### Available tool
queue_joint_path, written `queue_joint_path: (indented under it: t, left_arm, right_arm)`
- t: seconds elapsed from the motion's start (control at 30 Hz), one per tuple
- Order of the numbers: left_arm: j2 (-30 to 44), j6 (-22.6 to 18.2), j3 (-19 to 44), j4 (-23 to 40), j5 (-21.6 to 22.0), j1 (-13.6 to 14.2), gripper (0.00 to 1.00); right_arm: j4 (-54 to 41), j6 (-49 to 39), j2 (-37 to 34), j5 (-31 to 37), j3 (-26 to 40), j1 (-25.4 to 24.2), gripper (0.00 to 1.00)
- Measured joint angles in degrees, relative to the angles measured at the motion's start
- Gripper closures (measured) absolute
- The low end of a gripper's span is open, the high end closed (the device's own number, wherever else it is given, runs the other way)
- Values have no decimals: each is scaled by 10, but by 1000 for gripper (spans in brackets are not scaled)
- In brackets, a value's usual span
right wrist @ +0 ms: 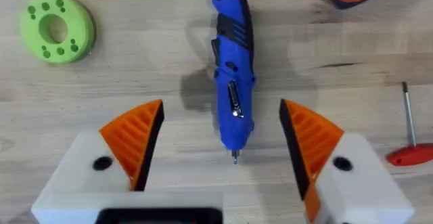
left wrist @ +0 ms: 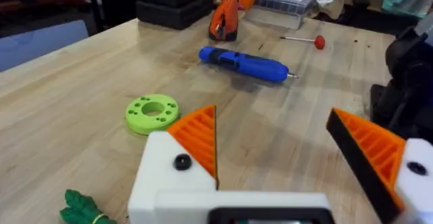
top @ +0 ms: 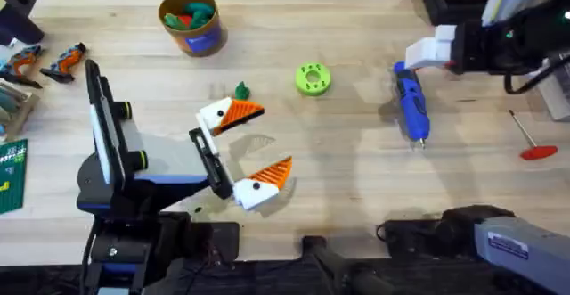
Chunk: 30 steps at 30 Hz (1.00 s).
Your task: Pick up the gripper from the table and insert it into the empty holder that is missing its gripper. Then pick up a screw, insert it into the mounting hole, and use the screwdriver to tighten it. Finally, clean up the table by picking up the vegetable and placing it into the bucket.
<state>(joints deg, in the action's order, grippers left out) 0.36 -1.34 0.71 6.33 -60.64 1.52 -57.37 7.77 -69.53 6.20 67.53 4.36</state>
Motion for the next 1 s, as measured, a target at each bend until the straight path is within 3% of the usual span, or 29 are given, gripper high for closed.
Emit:
queue_joint_path:
  t: [0.67,0.7,0.87,0.9,1.0]
  left_arm:
    - [0,0,0,0,0,0,28]
    - [0,1,0,0,0,0,112]
    - [0,0,0,0,0,0,888]
    - [0,-4,0,0,0,0,968]
    - [0,-4,0,0,0,0,985]
  right_arm:
    - [1,0,-7,0,0,0,11]
    - [1,1,-7,0,0,0,11]
    - [-3,2,-7,0,0,0,9]
    - [-7,2,-7,0,0,0,9]
    - [-6,2,-7,0,-3,0,9]
